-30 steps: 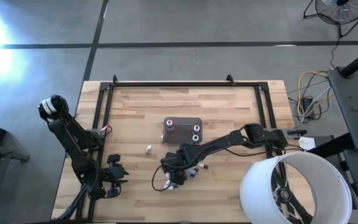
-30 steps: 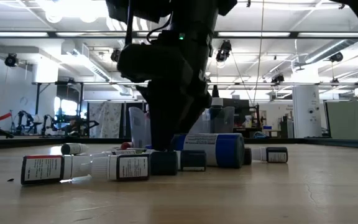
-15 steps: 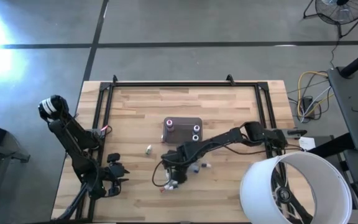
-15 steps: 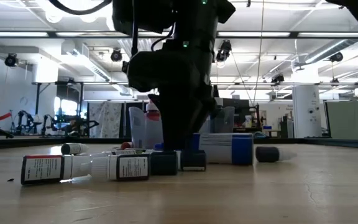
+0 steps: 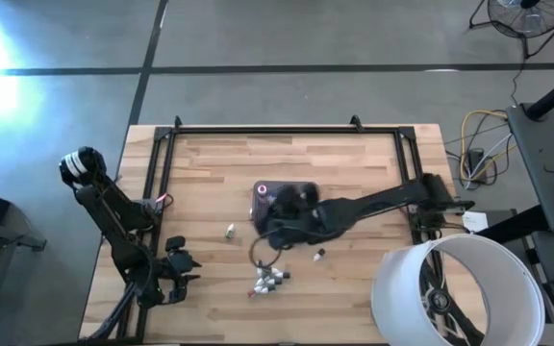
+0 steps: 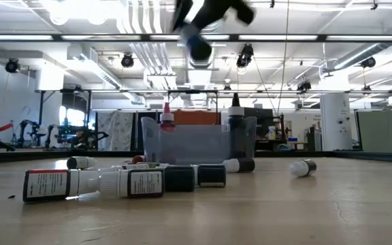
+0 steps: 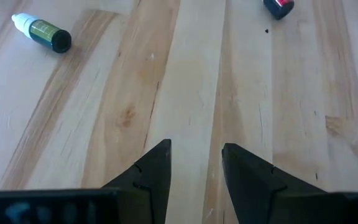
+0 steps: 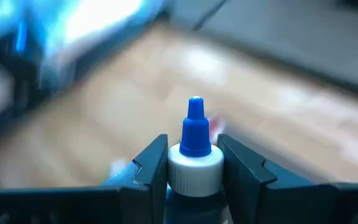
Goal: Pick & Place food coloring
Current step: Put the large blue food coloring bottle in the black bin
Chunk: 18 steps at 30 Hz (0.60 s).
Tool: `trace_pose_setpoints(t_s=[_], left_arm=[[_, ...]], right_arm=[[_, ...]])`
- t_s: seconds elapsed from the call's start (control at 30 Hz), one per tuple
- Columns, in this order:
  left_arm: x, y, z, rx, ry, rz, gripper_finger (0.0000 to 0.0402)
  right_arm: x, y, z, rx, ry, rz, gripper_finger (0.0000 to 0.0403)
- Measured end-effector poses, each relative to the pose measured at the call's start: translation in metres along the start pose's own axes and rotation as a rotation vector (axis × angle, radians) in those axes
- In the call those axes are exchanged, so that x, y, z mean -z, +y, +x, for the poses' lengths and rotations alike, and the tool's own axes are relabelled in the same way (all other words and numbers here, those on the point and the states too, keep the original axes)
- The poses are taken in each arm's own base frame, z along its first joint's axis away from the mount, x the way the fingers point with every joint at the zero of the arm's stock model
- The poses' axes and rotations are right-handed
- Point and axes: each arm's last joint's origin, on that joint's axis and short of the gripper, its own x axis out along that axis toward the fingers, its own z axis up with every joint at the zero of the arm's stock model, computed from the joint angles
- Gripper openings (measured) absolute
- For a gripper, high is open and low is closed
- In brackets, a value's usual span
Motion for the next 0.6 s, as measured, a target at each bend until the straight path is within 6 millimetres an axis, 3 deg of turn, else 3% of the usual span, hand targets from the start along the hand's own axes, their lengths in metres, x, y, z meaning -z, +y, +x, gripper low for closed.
trace_pose_setpoints(t_s=[0.1,0.33,0.47,0.6], left_arm=[[0.0,0.0,0.0,-0.004,-0.01,-0.005,0.0119],[0.0,0.0,0.0,-0.005,-0.013,-0.005,0.0119],[0.0,0.0,0.0,-0.005,-0.013,-0.005,0.0119],[0.0,0.0,0.0,-0.005,-0.012,-0.006,0.0119]], right_arm=[[-0.001,-0.014,-0.004,0.078,-0.12,0.108,0.0107],[0.009,-0.057,0.019,0.208,-0.216,0.254,0.0107],[0.027,-0.077,0.047,0.232,-0.239,0.357,0.0107],[0.039,-0.082,0.069,0.157,-0.258,0.428,0.0107]])
